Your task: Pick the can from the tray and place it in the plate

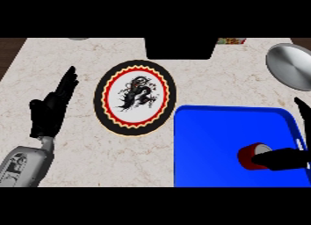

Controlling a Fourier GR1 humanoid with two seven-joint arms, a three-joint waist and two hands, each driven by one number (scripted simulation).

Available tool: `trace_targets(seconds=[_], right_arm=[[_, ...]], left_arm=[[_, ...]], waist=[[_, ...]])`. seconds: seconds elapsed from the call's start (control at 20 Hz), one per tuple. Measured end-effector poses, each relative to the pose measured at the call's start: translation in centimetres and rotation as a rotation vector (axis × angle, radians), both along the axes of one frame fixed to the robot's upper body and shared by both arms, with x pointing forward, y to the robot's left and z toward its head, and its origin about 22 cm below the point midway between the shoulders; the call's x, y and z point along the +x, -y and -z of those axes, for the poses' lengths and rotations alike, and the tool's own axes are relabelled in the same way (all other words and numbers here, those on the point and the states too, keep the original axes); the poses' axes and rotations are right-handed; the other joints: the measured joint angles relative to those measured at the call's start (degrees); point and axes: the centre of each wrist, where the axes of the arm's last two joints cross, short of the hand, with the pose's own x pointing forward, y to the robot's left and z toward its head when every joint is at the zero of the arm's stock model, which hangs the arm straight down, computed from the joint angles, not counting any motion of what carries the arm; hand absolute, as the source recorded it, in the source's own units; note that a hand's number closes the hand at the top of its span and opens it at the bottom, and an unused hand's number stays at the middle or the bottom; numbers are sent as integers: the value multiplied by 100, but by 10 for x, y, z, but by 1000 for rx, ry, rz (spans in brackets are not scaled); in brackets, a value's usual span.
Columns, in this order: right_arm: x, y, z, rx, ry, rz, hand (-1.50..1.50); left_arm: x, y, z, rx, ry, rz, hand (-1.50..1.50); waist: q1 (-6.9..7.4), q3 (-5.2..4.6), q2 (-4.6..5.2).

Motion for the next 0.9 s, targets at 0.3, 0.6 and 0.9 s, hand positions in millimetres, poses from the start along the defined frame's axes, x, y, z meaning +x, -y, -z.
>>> trace_targets(seconds=[0.3, 0.6, 0.9], right_arm=[[2, 4, 20, 11, -106, 5, -150], [6, 4, 34, 35, -160, 4, -150], [7, 7, 57, 40, -210, 22, -150]], left_arm=[[1, 2, -3, -2, 0, 2, 0], [0, 1, -4, 1, -6, 6, 0], [3, 3, -2, -1, -3, 3, 0]], waist=[[7, 6, 6], [11, 10, 6], [-4, 11, 8]])
